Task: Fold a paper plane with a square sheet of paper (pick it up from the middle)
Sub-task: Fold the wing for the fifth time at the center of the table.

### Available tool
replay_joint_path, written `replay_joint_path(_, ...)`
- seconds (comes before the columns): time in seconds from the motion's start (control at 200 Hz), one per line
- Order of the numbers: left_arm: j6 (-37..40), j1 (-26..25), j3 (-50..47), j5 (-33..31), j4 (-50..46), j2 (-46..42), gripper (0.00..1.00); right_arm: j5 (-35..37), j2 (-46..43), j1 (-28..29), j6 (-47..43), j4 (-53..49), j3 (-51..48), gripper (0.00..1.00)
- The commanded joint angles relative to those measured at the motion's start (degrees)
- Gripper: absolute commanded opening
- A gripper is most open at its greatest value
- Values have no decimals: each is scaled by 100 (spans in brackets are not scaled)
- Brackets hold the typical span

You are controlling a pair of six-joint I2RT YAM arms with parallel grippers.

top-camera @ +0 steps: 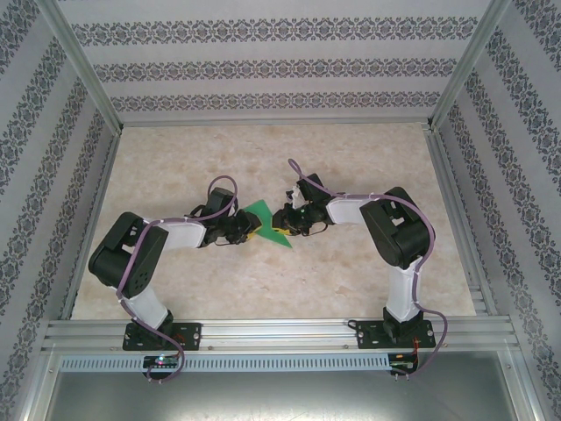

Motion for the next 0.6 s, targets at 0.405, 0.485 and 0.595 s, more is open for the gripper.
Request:
replay_joint_path(0.405, 8, -64, -30, -19, 168, -257, 4, 492, -582, -32, -1083, -297, 142, 45)
replay_joint_path(0.485, -5, -70, -27, -40, 62, -319, 3, 766, -770, 14, -1426, -382, 139, 50)
replay_joint_path(0.595, -35, -70, 19, -76, -105, -430, 3, 1017, -1038, 71, -1890, -186, -59, 51)
